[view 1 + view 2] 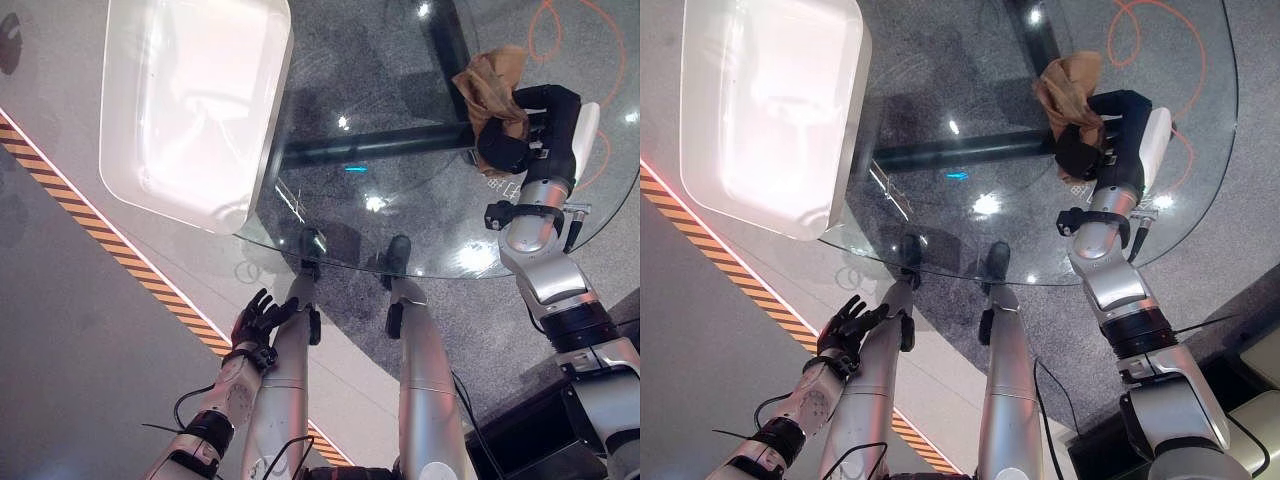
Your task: Wipe the table with a cloth and put it in the basket.
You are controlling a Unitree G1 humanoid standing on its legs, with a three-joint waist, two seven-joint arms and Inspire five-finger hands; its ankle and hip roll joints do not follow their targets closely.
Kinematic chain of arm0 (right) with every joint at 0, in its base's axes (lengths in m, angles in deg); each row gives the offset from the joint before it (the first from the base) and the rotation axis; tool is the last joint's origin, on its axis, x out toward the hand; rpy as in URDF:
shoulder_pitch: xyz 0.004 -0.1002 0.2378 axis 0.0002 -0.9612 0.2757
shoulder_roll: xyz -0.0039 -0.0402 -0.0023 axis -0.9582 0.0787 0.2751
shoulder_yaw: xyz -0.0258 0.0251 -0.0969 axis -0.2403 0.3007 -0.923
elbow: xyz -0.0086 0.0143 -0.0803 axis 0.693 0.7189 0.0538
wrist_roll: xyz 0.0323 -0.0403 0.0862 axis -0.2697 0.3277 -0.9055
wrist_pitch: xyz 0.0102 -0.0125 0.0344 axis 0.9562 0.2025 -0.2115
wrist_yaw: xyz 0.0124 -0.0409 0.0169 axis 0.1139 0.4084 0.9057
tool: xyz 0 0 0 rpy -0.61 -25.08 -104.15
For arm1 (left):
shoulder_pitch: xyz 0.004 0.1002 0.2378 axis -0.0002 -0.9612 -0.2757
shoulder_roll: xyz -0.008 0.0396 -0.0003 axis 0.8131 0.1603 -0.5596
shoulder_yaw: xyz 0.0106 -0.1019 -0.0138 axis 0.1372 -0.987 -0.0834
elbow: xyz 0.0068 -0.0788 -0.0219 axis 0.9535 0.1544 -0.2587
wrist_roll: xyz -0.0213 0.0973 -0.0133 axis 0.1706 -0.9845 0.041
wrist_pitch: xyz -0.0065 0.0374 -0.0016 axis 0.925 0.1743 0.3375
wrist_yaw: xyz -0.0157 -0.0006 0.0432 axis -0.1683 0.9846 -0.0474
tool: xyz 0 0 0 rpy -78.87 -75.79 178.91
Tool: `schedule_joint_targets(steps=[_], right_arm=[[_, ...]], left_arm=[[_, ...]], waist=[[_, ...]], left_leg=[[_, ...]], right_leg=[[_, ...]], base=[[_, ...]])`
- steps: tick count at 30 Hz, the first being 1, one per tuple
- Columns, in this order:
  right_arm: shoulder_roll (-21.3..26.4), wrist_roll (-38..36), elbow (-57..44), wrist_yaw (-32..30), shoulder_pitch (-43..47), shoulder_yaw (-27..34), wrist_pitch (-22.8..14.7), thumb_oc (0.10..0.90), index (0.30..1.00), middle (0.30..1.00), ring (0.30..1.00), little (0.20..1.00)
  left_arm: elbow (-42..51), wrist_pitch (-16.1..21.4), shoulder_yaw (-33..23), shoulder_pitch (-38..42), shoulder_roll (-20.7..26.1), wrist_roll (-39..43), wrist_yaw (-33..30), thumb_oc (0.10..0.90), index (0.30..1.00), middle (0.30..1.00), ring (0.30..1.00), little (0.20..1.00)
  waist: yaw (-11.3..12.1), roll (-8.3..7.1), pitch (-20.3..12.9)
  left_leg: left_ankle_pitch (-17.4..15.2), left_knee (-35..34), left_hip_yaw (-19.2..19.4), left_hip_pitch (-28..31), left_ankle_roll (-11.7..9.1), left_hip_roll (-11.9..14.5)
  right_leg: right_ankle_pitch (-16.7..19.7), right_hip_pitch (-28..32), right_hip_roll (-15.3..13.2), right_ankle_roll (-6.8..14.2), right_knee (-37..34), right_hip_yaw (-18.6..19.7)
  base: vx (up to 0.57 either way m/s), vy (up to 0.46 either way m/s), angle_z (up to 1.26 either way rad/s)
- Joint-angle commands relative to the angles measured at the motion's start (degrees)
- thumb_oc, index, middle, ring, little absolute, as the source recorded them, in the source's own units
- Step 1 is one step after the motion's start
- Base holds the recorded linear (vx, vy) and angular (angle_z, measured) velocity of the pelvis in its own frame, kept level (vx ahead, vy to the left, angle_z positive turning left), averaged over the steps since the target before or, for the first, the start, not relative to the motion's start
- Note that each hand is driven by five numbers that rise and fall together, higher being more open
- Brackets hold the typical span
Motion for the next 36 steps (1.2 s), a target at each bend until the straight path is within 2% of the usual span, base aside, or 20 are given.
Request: schedule_joint_targets(steps=[1,2,11,19,27,32,36], right_arm=[[-1.2,1.4,-9.0,8.7,-1.3,-5.5,-3.9,0.100,0.300,0.300,0.300,0.200],[-2.0,2.6,-9.2,11.2,-1.7,-6.6,-4.0,0.100,0.300,0.300,0.300,0.200],[-4.1,4.2,-9.6,18.4,-2.1,-13.2,-4.6,0.100,0.300,0.300,0.300,0.200],[-5.1,2.2,-10.8,22.2,-2.5,-16.3,-3.1,0.100,0.300,0.300,0.300,0.200],[-5.1,2.5,-11.5,28.8,-3.2,-19.7,-2.4,0.100,0.300,0.300,0.300,0.200],[-4.1,2.2,-12.7,36.5,-2.2,-23.1,-2.7,0.100,0.300,0.300,0.300,0.200],[-3.3,-0.1,-13.4,36.6,-1.6,-24.2,-3.1,0.100,0.300,0.300,0.300,0.200]], left_arm=[[-0.4,0.4,0.4,-6.9,-0.4,-0.8,0.9,0.800,0.900,0.900,0.900,0.900],[-0.5,0.1,0.4,-6.8,-0.3,-1.0,1.0,0.800,0.900,0.900,0.900,0.900],[-0.9,0.3,1.3,-5.8,-0.4,-0.5,1.7,0.800,0.900,0.900,0.900,0.900],[-1.3,0.3,1.3,-5.4,-0.4,-0.1,1.5,0.800,0.900,0.900,0.900,0.900],[-1.2,0.2,1.5,-4.9,0.0,0.1,1.4,0.800,0.900,0.900,0.900,0.900],[-1.6,0.0,1.7,-4.2,0.5,0.3,1.7,0.800,0.900,0.900,0.900,0.900],[-1.7,-0.2,2.0,-3.8,0.9,0.5,1.8,0.800,0.900,0.900,0.900,0.900]], waist=[[0.9,1.65,-1.2],[1.0,1.62,-1.2],[1.2,1.68,-1.2],[1.0,1.53,-1.2],[0.9,1.35,-1.2],[1.0,1.17,-1.2],[1.1,0.97,-1.2]], left_leg=[[-7.7,6.7,1.5,-1.5,0.7,-3.5],[-7.7,6.7,1.5,-1.5,0.6,-3.6],[-7.3,6.7,1.4,-1.9,0.6,-3.7],[-7.2,6.9,1.6,-2.0,0.5,-3.7],[-7.0,6.9,1.7,-1.7,0.5,-3.8],[-6.9,7.0,1.7,-1.7,0.5,-3.7],[-6.7,7.0,1.8,-1.5,0.4,-3.6]], right_leg=[[6.0,1.0,1.6,1.9,-8.9,-4.0],[6.0,1.1,1.6,1.8,-8.9,-4.1],[6.0,0.6,1.6,1.7,-8.7,-4.3],[5.9,0.5,1.9,1.6,-8.5,-3.9],[6.0,0.8,1.9,1.6,-8.5,-4.0],[5.9,0.9,1.8,1.6,-8.5,-4.2],[5.9,1.2,1.8,1.5,-8.5,-4.4]], base=[[0.00,-0.019,0.04],[0.00,-0.011,0.04],[0.00,-0.003,0.01],[0.00,0.000,0.00],[0.00,0.000,0.00],[0.00,-0.007,0.02],[0.00,-0.007,0.02]])
